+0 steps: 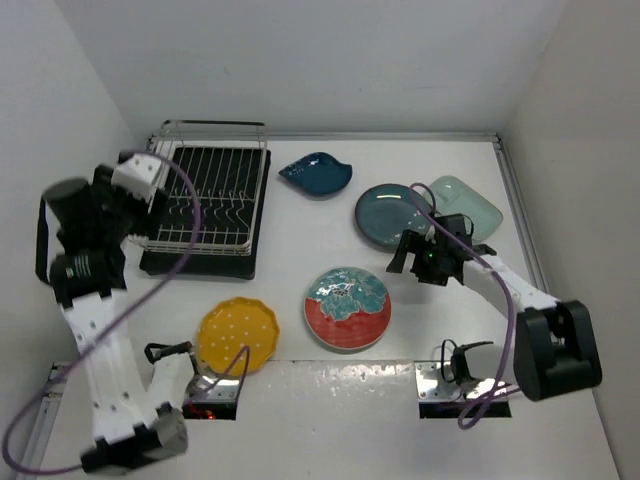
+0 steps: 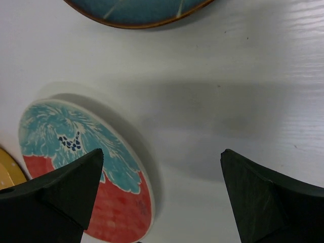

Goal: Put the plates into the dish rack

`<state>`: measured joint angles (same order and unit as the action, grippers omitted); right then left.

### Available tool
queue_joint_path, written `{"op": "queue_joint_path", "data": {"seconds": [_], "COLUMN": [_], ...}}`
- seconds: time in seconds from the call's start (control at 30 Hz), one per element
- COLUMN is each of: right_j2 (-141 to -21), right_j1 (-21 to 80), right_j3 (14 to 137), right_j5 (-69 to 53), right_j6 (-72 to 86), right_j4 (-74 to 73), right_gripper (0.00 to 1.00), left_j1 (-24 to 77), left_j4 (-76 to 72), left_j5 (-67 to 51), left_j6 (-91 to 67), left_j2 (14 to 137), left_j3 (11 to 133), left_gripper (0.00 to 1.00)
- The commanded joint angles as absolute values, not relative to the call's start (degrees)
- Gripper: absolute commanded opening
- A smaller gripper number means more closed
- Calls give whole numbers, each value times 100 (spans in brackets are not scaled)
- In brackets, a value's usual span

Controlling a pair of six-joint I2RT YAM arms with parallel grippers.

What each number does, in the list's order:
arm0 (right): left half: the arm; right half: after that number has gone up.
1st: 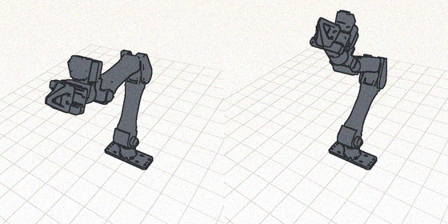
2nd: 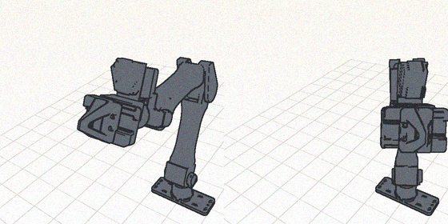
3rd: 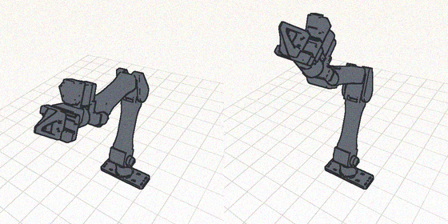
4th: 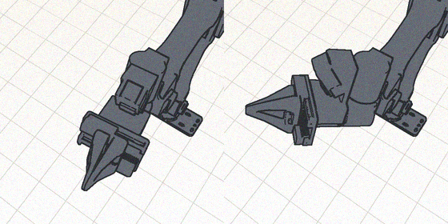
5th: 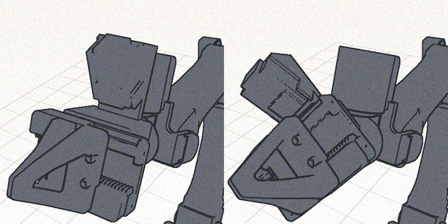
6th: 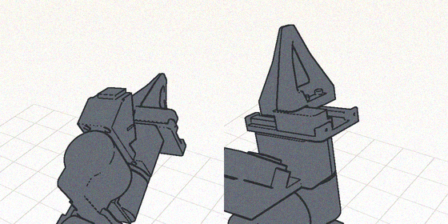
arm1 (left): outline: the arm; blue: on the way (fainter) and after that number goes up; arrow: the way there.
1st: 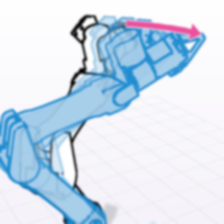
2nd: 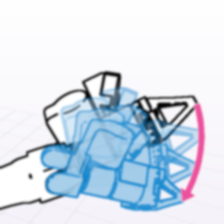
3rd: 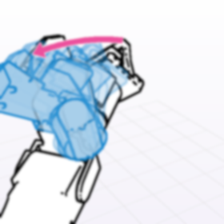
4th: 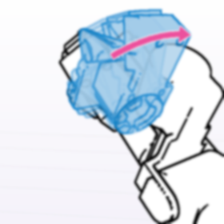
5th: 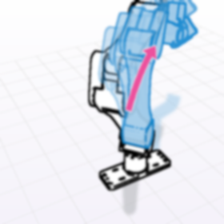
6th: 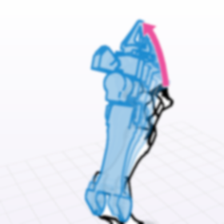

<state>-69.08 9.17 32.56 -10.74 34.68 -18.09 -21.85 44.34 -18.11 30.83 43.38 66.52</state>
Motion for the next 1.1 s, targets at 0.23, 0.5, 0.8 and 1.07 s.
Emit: {"op": "queue_joint_path", "data": {"seconds": [0.23, 0.5, 0.8, 1.07], "right_j2": [-8419, -8815, -7920, -6952], "right_j1": [1300, 1573, 1661, 2083], "right_j3": [3736, 3085, 4689, 6292], "right_j5": [-3083, -3305, -2883, -3198], "right_j6": [2770, 2284, 1725, 1485], "right_j4": [-1581, -1512, -2354, -1960], "right_gripper": [78, 45, 0, 0], "left_j1": [-572, 281, 1247, 2135], "left_j4": [5765, 5766, 5818, 5713], "left_j5": [-2469, -2786, -3259, -4025], "left_j6": [2522, 2637, 2549, 2593], "left_j2": [6644, 7110, 7847, 8717], "left_j3": [8701, 8543, 8525, 9237], "left_gripper": [71, 73, 78, 99]}}
